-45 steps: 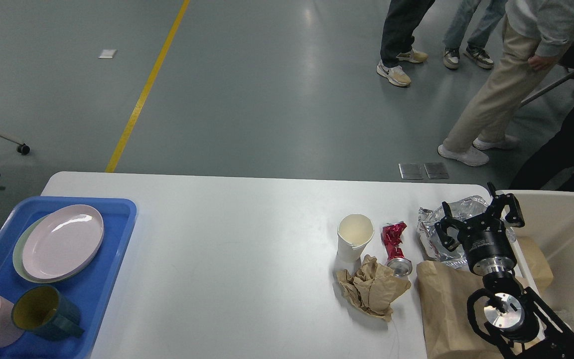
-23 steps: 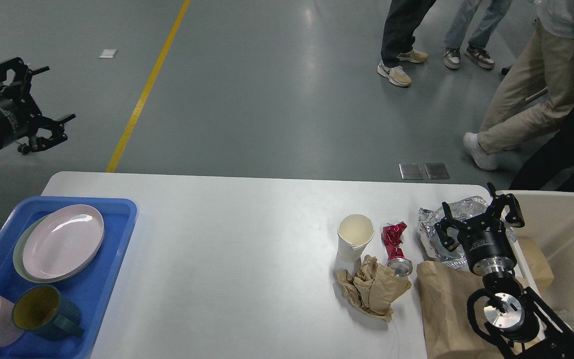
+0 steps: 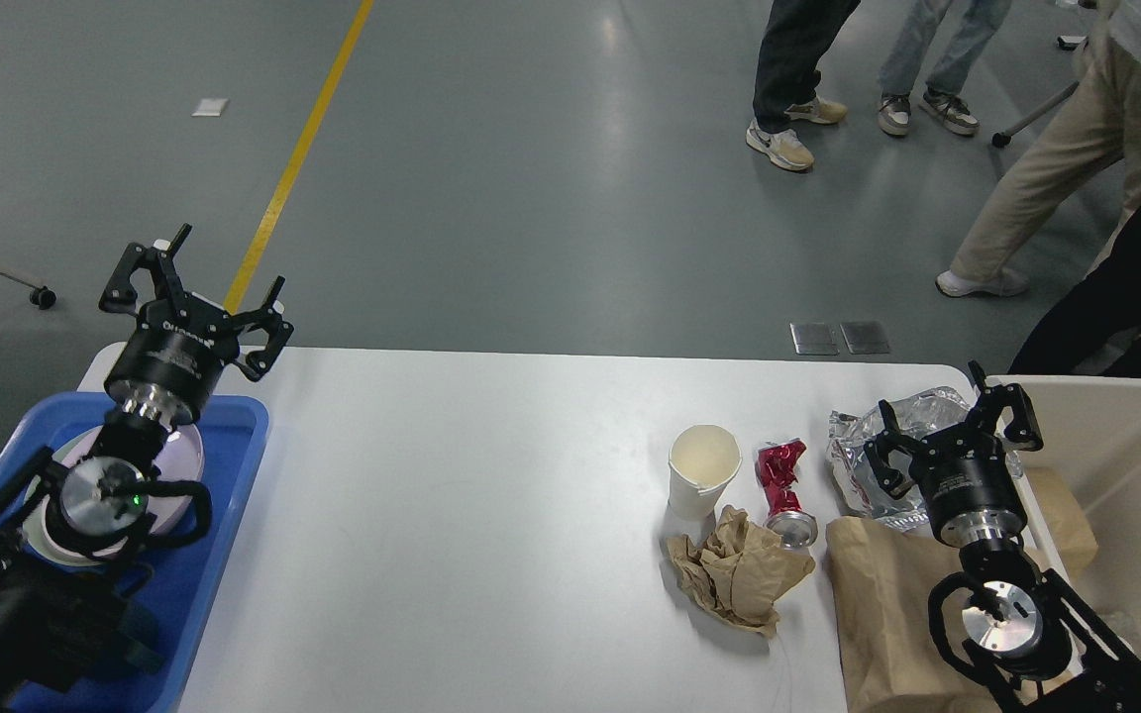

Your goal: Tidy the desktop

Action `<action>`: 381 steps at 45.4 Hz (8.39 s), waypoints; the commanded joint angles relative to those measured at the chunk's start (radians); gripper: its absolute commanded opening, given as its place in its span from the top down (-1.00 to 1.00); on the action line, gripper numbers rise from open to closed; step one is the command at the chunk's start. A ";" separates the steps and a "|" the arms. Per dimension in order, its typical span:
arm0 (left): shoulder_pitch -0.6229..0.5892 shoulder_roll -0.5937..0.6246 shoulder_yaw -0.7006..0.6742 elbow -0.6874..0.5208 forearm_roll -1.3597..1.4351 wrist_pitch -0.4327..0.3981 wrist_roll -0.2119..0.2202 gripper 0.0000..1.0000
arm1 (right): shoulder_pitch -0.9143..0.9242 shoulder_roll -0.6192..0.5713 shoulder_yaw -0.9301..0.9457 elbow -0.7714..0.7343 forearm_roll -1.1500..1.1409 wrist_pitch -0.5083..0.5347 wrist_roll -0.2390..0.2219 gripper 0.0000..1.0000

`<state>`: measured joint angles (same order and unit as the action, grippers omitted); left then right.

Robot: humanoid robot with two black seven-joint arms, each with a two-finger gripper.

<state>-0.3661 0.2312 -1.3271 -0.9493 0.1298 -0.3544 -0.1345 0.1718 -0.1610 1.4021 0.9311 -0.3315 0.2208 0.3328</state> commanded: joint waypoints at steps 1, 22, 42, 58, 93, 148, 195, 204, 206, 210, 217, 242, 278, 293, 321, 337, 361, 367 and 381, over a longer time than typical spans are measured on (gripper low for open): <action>0.098 -0.157 -0.220 -0.025 0.188 -0.001 0.033 -0.93 | 0.000 0.000 0.000 0.000 0.000 0.000 0.000 -1.00; 0.115 -0.179 -0.256 -0.006 0.183 -0.035 0.022 -0.93 | 0.000 0.000 0.000 0.000 0.000 0.000 0.000 -1.00; 0.128 -0.150 -0.261 -0.003 0.123 -0.081 0.030 -0.93 | 0.000 0.000 0.000 0.000 0.000 0.000 0.000 -1.00; 0.118 -0.155 -0.250 -0.005 0.129 -0.084 0.021 -0.93 | 0.000 0.000 0.000 0.000 0.000 -0.001 0.000 -1.00; 0.024 -0.201 -0.196 0.231 0.122 -0.247 -0.020 -0.93 | 0.000 0.000 0.000 0.000 0.000 0.000 0.000 -1.00; 0.021 -0.197 -0.175 0.236 0.097 -0.244 -0.020 -0.93 | 0.000 0.000 0.000 0.000 0.000 0.000 0.000 -1.00; 0.021 -0.196 -0.175 0.236 0.097 -0.245 -0.020 -0.93 | 0.000 0.000 0.000 0.000 0.000 0.000 0.000 -1.00; 0.023 -0.196 -0.175 0.236 0.097 -0.247 -0.020 -0.93 | 0.003 0.000 -0.002 -0.003 0.000 0.000 0.000 -1.00; 0.023 -0.196 -0.176 0.236 0.097 -0.247 -0.020 -0.93 | 0.009 0.004 -0.003 -0.003 0.000 0.000 0.000 -1.00; 0.023 -0.196 -0.175 0.236 0.097 -0.247 -0.020 -0.93 | 0.029 0.015 -0.008 -0.012 0.000 0.000 -0.003 -1.00; 0.023 -0.196 -0.173 0.236 0.097 -0.247 -0.020 -0.93 | 0.067 0.029 -0.049 -0.043 -0.001 -0.001 -0.002 -1.00; 0.026 -0.196 -0.172 0.236 0.097 -0.252 -0.019 -0.93 | 0.198 0.015 -0.058 -0.298 0.118 -0.038 -0.006 -1.00; 0.024 -0.196 -0.172 0.236 0.097 -0.252 -0.019 -0.93 | 0.179 0.008 -0.250 -0.279 0.134 -0.028 -0.018 -1.00; 0.024 -0.196 -0.172 0.236 0.097 -0.252 -0.019 -0.93 | 0.186 -0.032 -0.250 -0.150 0.132 -0.021 0.017 -1.00; 0.024 -0.196 -0.172 0.236 0.097 -0.251 -0.020 -0.93 | 0.221 -0.294 -0.371 -0.061 0.134 -0.057 0.022 -1.00; 0.024 -0.196 -0.172 0.236 0.097 -0.252 -0.019 -0.93 | 0.691 -0.548 -1.254 -0.071 0.138 -0.041 0.023 -1.00; 0.024 -0.197 -0.172 0.236 0.097 -0.252 -0.019 -0.93 | 1.678 -0.301 -2.670 0.073 0.197 0.369 0.011 -1.00; 0.024 -0.196 -0.172 0.236 0.097 -0.252 -0.019 -0.93 | 1.877 -0.180 -2.807 0.169 0.198 0.524 -0.029 -1.00; 0.024 -0.196 -0.172 0.236 0.097 -0.250 -0.020 -0.93 | 2.262 -0.134 -2.807 0.526 0.230 0.577 -0.440 -1.00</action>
<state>-0.3421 0.0353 -1.4987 -0.7133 0.2270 -0.6059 -0.1534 2.2937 -0.3002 -1.4090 1.3217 -0.1236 0.7938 -0.0261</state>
